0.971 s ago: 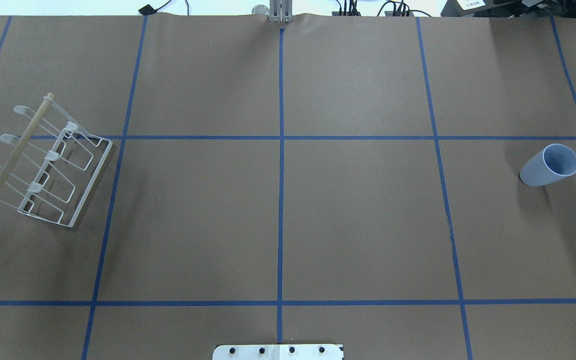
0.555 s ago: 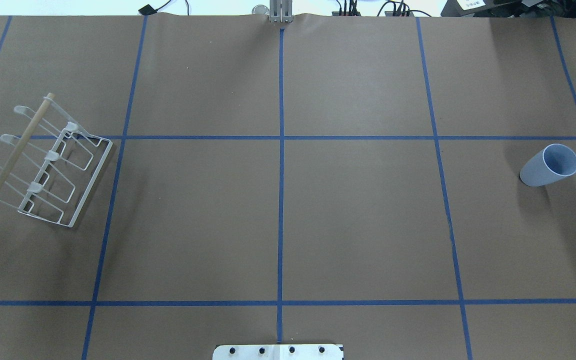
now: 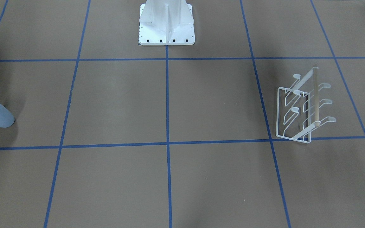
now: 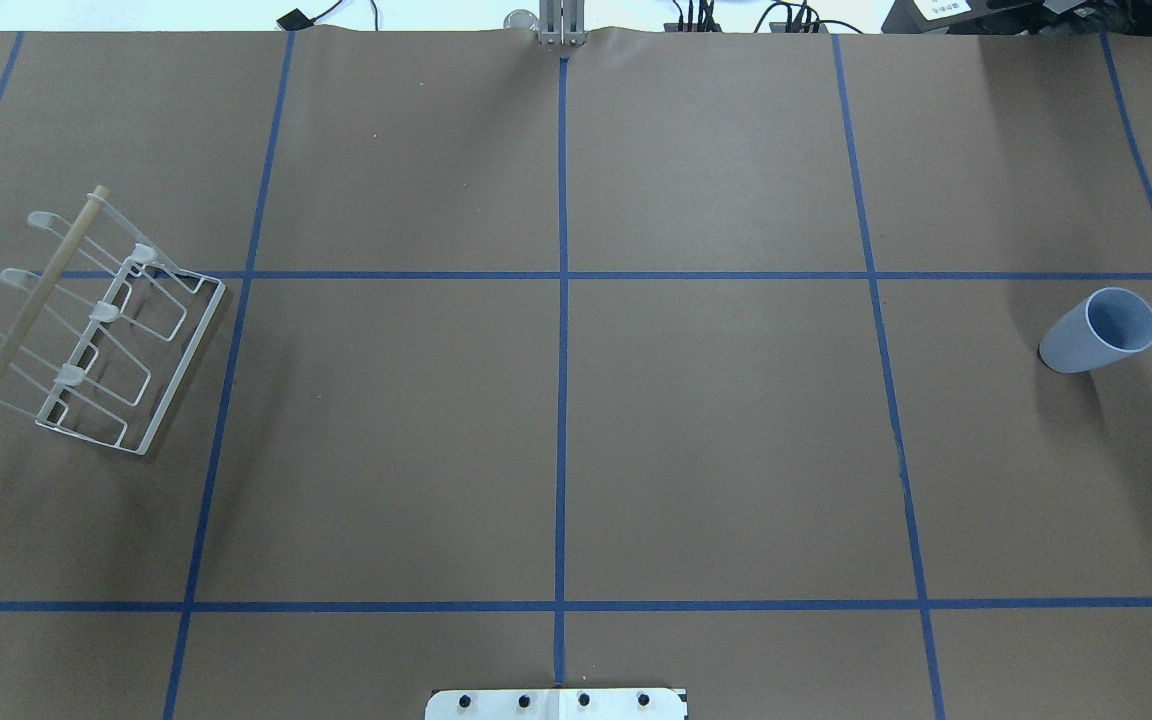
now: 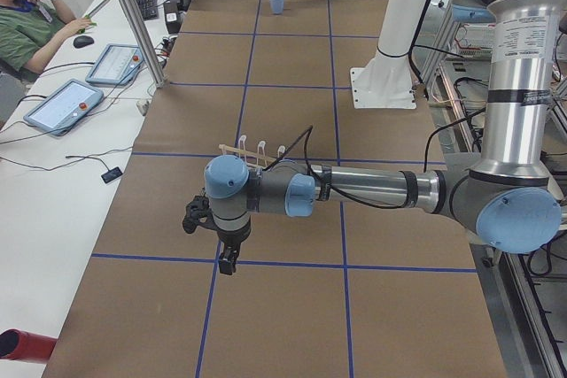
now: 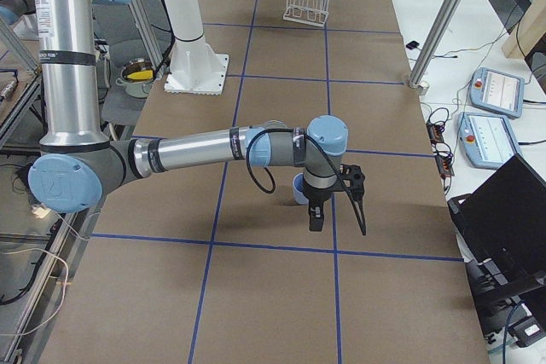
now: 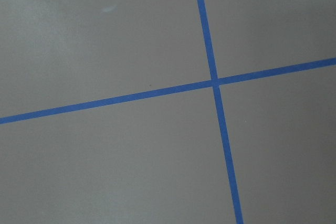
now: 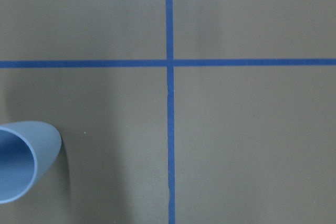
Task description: Hang cup on cup holder
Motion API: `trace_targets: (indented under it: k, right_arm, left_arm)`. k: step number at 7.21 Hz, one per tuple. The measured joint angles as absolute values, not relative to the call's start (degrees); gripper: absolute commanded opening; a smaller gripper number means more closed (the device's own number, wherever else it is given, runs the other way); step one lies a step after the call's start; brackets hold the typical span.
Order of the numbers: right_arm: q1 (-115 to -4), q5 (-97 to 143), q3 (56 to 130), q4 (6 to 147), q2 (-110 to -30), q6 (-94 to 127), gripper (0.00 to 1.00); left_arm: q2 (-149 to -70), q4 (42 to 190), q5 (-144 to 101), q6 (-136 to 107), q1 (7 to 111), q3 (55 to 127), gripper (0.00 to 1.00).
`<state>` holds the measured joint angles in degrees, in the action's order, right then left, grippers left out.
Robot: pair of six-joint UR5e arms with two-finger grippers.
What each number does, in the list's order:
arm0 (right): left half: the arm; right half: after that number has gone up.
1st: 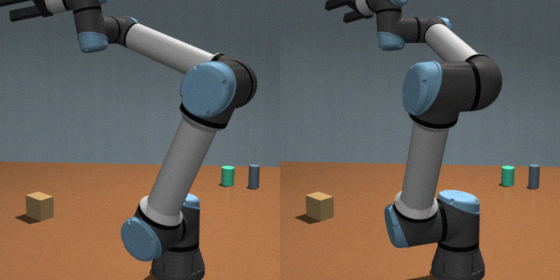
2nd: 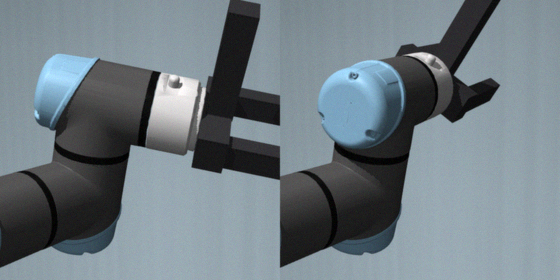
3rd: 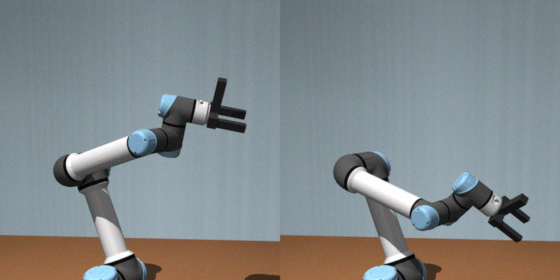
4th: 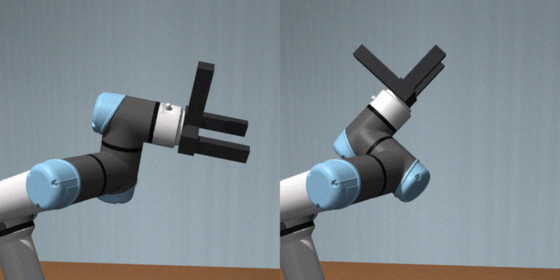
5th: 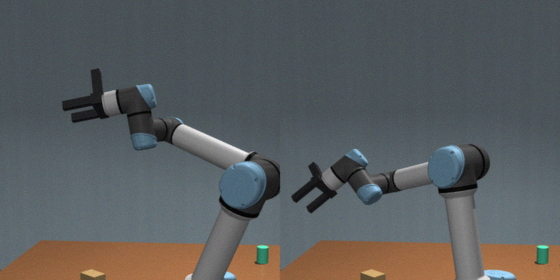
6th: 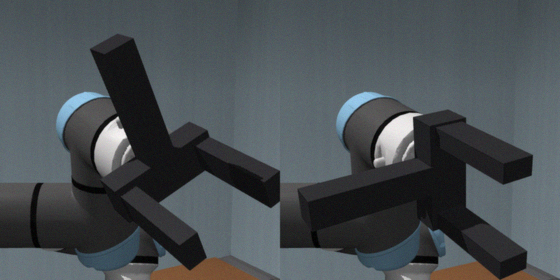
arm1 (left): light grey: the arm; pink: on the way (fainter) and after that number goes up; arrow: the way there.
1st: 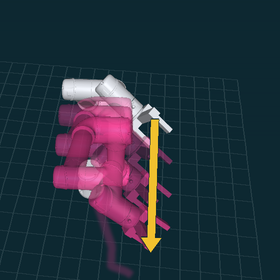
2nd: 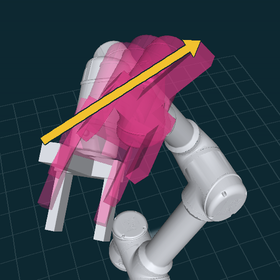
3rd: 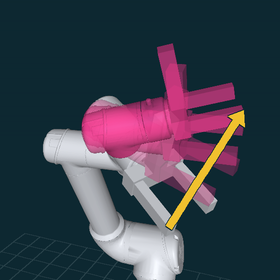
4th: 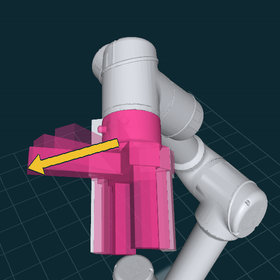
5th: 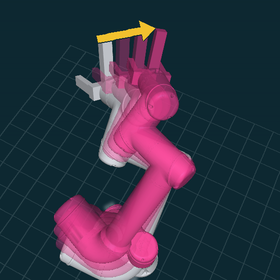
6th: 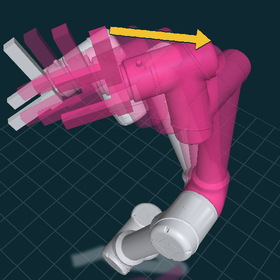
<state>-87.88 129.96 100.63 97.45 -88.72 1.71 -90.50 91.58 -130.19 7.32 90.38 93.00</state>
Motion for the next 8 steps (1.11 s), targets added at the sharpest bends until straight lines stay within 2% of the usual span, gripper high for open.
trace_targets:
  k: [4,8]
  right_arm:
    - [-81.08,137.61,98.35,89.74,-88.48,1.85,1.0]
    - [-75.3,138.28,94.33,88.27,-86.84,1.84,1.0]
  left_arm:
    - [-90.8,98.15,-129.7,7.21,88.84,90.69,0.99]
    - [-90.63,102.34,-129.84,6.98,88.65,87.42,0.99]
